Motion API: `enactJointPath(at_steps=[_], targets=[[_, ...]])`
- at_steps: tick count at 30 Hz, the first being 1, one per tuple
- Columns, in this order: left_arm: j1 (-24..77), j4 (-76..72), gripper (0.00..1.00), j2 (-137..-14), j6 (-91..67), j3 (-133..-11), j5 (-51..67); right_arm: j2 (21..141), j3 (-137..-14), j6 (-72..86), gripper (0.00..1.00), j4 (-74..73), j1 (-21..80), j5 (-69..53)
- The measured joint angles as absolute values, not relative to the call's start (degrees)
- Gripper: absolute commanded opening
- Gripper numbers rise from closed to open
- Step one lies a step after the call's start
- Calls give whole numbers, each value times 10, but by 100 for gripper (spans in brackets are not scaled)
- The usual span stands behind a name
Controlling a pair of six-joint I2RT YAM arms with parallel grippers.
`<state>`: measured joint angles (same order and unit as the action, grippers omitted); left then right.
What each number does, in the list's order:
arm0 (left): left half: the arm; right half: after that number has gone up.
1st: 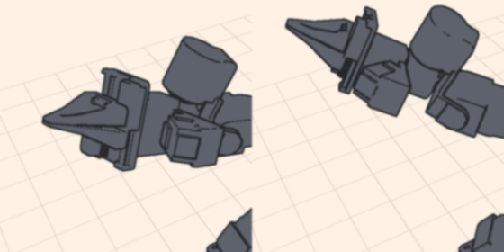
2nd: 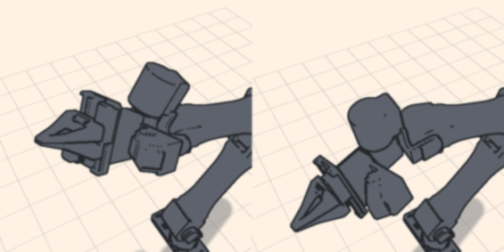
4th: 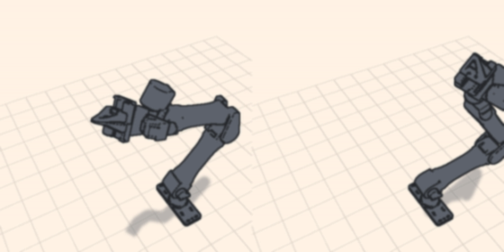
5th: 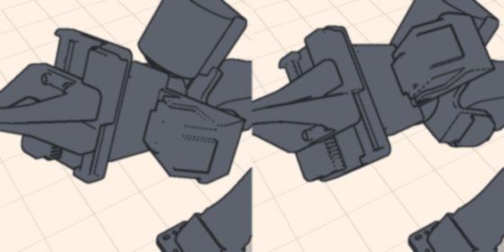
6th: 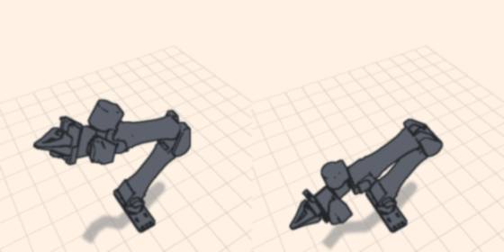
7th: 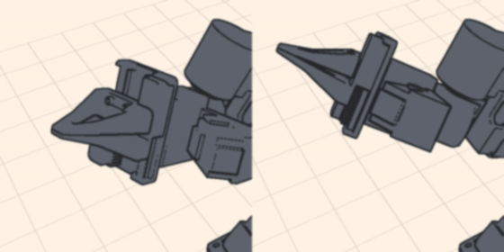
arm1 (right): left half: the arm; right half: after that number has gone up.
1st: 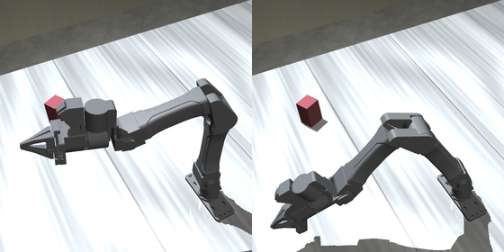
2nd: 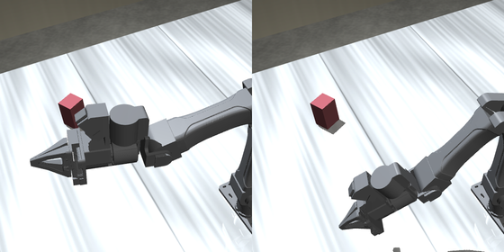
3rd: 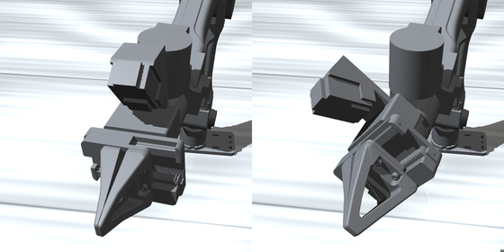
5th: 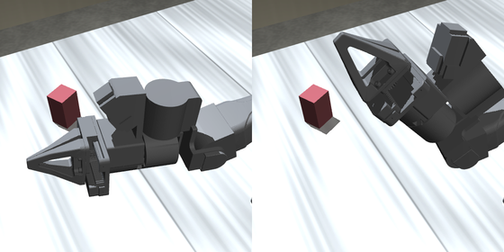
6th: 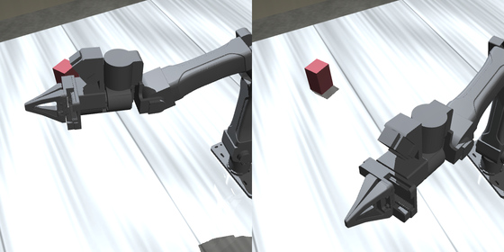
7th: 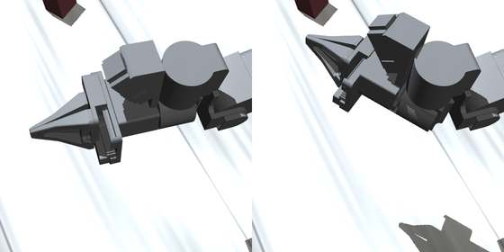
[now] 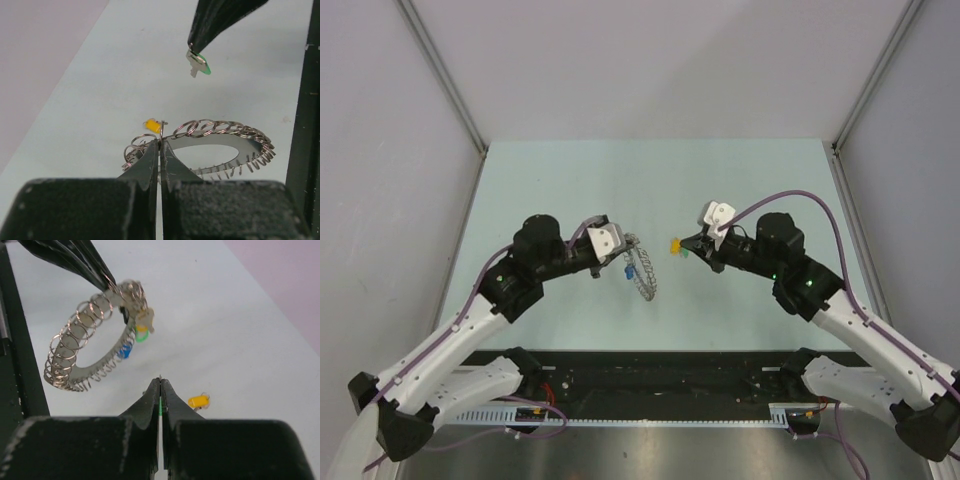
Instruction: Put the keys on the keyring
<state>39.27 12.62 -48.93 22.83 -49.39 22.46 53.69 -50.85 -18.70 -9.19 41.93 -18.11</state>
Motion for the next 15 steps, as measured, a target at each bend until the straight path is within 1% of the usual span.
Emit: enactJointPath(at_steps=[4, 9, 15], targets=[[393, 144, 0, -537, 261, -519, 277, 515, -506, -192, 0, -80, 377, -276], [393, 172, 0, -572, 296, -528, 309, 515, -506, -208, 0, -78, 366, -342], [393, 167, 0, -570, 305, -518, 334, 538, -505, -230, 0, -78, 369, -391]])
